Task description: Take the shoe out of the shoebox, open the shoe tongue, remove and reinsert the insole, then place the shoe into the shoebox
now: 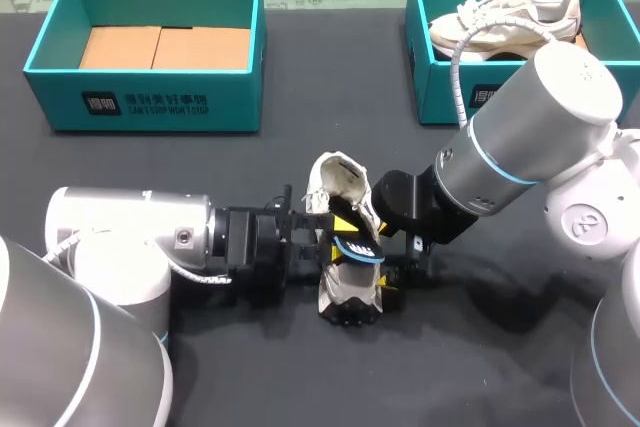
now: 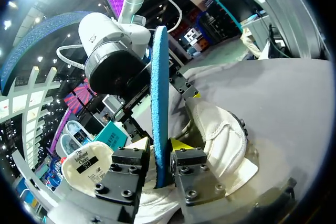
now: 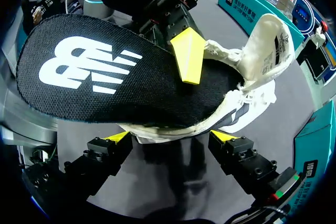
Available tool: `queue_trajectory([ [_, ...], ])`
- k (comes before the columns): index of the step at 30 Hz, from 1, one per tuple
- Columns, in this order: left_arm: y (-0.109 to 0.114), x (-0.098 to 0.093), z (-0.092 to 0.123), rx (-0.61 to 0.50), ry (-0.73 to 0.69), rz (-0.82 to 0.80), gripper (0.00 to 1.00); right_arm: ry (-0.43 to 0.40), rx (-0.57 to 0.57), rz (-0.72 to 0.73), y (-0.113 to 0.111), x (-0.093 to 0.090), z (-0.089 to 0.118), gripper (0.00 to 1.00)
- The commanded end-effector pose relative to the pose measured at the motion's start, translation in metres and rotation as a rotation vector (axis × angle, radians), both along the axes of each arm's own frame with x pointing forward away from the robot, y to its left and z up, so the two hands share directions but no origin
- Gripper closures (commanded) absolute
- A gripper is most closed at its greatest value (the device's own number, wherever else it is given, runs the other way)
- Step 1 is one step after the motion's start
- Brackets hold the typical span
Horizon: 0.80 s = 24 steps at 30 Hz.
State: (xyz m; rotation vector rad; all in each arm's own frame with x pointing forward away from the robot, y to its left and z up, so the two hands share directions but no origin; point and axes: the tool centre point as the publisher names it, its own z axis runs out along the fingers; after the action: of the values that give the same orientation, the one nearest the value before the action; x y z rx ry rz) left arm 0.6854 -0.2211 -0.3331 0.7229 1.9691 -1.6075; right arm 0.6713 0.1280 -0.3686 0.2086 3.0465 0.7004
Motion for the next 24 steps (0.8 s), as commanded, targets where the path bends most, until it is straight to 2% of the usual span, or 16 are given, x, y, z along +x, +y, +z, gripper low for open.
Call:
queue_trajectory([
  [1, 0.005, -0.009, 0.009, -0.007, -0.006, 0.002, 0.77, -0.002, 0.0, -0.001, 0.0, -0.001, -0.001, 0.0],
  [12, -0.001, -0.024, 0.026, -0.039, -0.039, -0.05, 0.81, -0.002, 0.0, -0.001, 0.0, -0.001, -0.001, 0.0],
  [13, -0.002, -0.025, 0.026, -0.039, -0.04, -0.058, 0.84, -0.002, 0.0, -0.001, 0.0, -0.001, -0.001, 0.0],
  [14, -0.003, -0.026, 0.025, -0.031, -0.055, -0.061, 1.0, -0.002, 0.0, -0.001, 0.0, -0.001, -0.001, 0.0],
  [24, -0.004, -0.015, 0.001, -0.029, -0.116, -0.058, 1.0, -0.002, 0.0, -0.001, 0.0, -0.001, -0.001, 0.0],
])
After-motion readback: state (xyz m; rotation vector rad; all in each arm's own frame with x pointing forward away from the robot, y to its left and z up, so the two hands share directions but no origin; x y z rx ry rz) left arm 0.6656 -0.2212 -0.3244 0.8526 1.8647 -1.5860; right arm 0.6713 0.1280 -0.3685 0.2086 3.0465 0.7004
